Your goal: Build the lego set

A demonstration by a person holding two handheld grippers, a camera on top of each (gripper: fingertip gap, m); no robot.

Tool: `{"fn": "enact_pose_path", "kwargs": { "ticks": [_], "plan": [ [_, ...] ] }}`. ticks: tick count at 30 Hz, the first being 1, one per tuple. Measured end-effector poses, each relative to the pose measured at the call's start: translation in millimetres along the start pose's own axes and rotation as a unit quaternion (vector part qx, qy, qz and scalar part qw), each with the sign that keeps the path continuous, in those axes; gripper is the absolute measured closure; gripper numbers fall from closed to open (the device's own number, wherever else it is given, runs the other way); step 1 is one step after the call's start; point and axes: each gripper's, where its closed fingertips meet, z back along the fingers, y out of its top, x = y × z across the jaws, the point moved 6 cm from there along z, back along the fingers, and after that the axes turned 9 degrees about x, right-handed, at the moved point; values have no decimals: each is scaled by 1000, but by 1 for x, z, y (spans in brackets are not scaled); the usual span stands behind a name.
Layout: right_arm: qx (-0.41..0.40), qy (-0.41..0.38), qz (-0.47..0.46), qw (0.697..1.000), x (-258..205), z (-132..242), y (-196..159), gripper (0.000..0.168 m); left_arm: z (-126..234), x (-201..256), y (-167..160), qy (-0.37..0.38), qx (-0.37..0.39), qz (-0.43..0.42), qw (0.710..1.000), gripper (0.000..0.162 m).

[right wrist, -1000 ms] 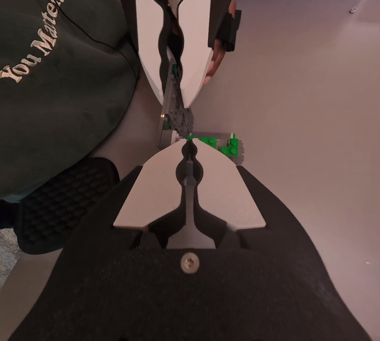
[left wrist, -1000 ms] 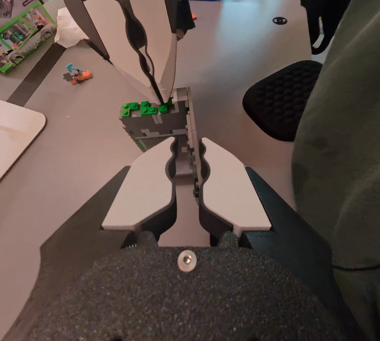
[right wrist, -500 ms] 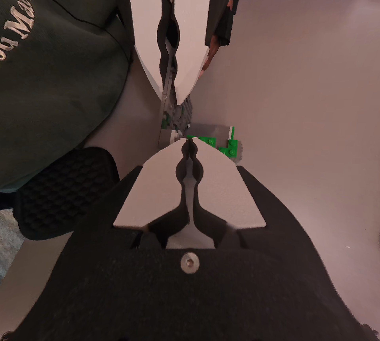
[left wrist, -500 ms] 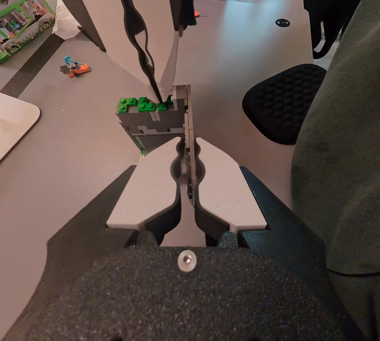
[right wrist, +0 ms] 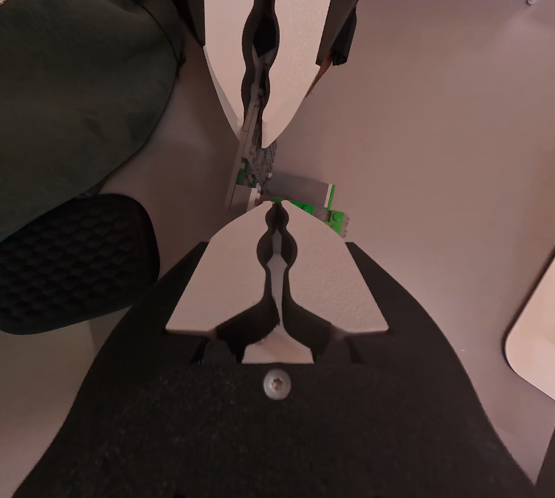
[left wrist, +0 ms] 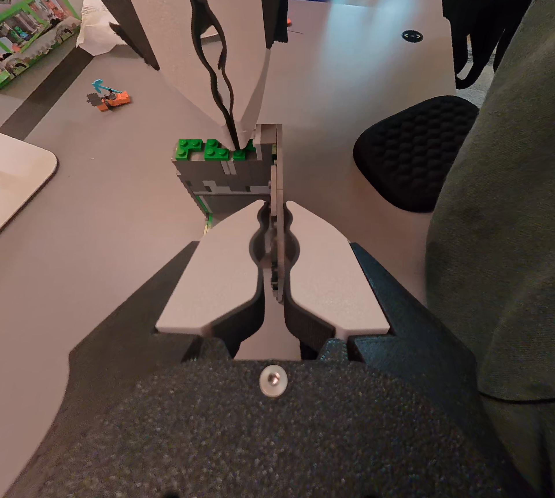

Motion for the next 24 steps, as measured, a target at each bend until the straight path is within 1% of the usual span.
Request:
{"fn": "enact_pose_path", "kwargs": {
  "ticks": [1,3,6,8,12,13,19,24],
  "plan": [
    [3,-1,0,1000,0,0,0,168,0,0,0,-1,0,-2,1000,154],
    [22,-9,-7,1000,1,1,-1,168,0,0,0,-3,0,-14,1000,154],
    [77,-8,-36,996,4,11,-1,168,0,2,0,-14,1,-22,1000,154],
    [92,-2,-40,995,4,15,-4,168,1,2,0,-22,3,-25,999,154],
    [74,26,-25,997,-3,10,-7,168,3,2,-1,-45,1,-36,998,154],
    [68,36,-19,997,-5,9,-7,157,3,2,-1,-57,1,-44,997,153],
    [46,64,18,997,-14,1,3,161,9,-2,-3,-138,-3,-84,987,154],
    [32,80,43,995,-22,-5,8,160,11,-6,-3,-163,-12,-99,981,154]
  ]
}}
